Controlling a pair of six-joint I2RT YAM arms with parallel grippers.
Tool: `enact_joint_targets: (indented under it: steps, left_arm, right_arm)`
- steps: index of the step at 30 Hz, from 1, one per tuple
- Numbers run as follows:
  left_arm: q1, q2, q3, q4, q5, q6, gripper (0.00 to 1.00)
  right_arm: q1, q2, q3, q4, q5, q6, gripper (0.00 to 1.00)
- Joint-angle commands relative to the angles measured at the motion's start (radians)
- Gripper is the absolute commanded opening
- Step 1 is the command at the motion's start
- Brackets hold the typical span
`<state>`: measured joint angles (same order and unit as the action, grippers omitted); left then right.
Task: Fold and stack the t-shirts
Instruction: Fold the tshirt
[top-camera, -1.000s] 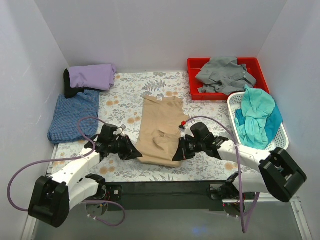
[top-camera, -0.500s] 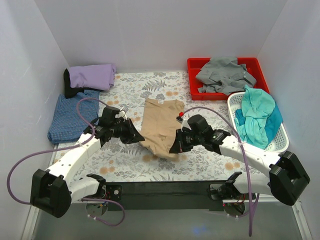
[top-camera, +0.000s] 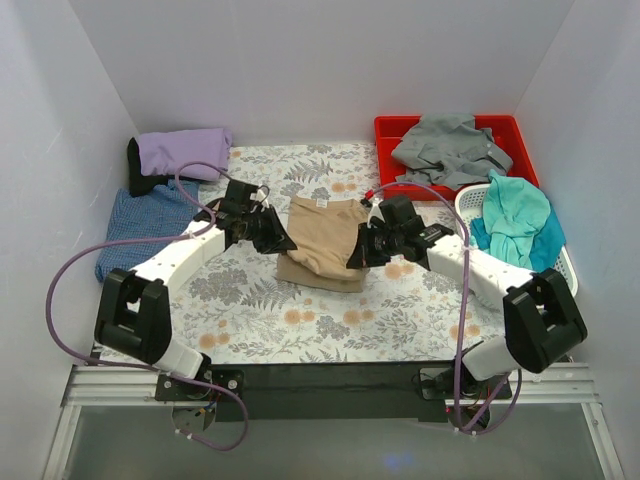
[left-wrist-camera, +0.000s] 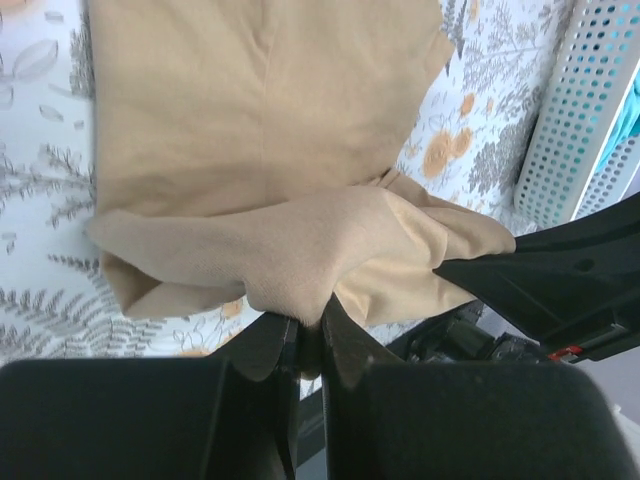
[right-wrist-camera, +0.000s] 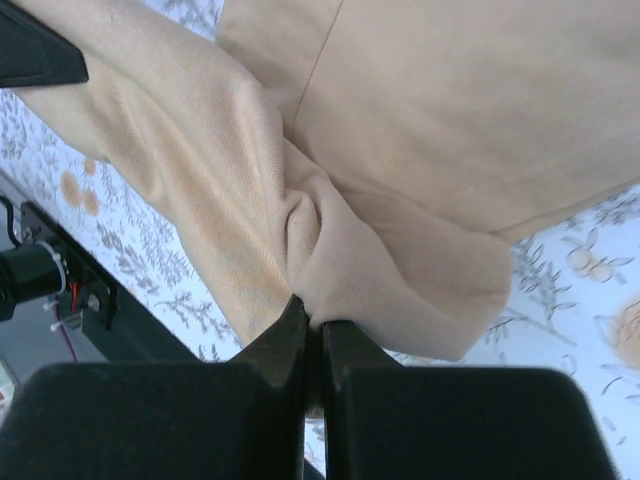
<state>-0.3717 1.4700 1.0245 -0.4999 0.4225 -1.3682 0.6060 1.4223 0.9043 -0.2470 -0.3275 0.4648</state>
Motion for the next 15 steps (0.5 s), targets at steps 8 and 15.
enact_joint_targets:
  steps: [8, 15]
  left_arm:
    - [0.06, 0.217, 0.202, 0.07, 0.027, 0.072, 0.0]
    - [0.089, 0.4, 0.353, 0.121, 0.096, 0.083, 0.0]
  right_arm:
    - [-0.116, 0.217, 0.232, -0.008, -0.096, -0.109, 0.01]
    - [-0.161, 0.371, 0.372, -0.021, -0.156, -0.146, 0.01]
